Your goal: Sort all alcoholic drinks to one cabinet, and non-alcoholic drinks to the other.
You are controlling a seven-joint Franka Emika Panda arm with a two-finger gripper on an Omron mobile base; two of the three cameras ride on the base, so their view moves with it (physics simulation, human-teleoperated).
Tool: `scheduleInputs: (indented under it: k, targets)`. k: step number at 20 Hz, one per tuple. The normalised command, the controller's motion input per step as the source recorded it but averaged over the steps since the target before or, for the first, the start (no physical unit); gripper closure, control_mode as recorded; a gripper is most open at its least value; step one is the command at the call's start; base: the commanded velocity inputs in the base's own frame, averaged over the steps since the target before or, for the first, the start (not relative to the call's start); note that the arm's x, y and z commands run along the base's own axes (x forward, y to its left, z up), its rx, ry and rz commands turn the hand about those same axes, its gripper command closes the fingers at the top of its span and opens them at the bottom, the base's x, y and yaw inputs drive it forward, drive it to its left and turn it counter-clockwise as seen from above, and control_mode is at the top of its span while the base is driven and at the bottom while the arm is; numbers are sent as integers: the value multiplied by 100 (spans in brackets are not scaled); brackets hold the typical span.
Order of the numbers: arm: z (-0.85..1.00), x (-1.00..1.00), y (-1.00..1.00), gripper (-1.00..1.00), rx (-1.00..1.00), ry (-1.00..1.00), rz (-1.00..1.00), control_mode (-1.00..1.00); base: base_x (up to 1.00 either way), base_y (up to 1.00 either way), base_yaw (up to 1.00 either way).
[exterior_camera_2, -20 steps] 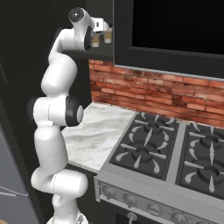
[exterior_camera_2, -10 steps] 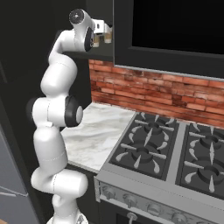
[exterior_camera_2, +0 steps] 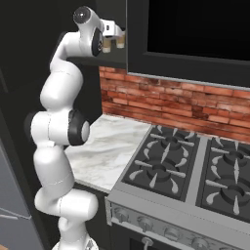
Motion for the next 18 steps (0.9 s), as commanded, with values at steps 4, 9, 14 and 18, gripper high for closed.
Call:
scheduleInputs:
  k: [4, 9, 14, 18]
  targets:
    - [0, -47, 0, -100, 0, 0, 0, -100, 0, 0, 0]
    - [0, -52, -1, -100, 0, 0, 0, -100, 0, 0, 0]
    - [0, -57, -1, -100, 0, 0, 0, -100, 0, 0, 0]
    - [2, -57, -2, -100, 0, 0, 0, -100, 0, 0, 0]
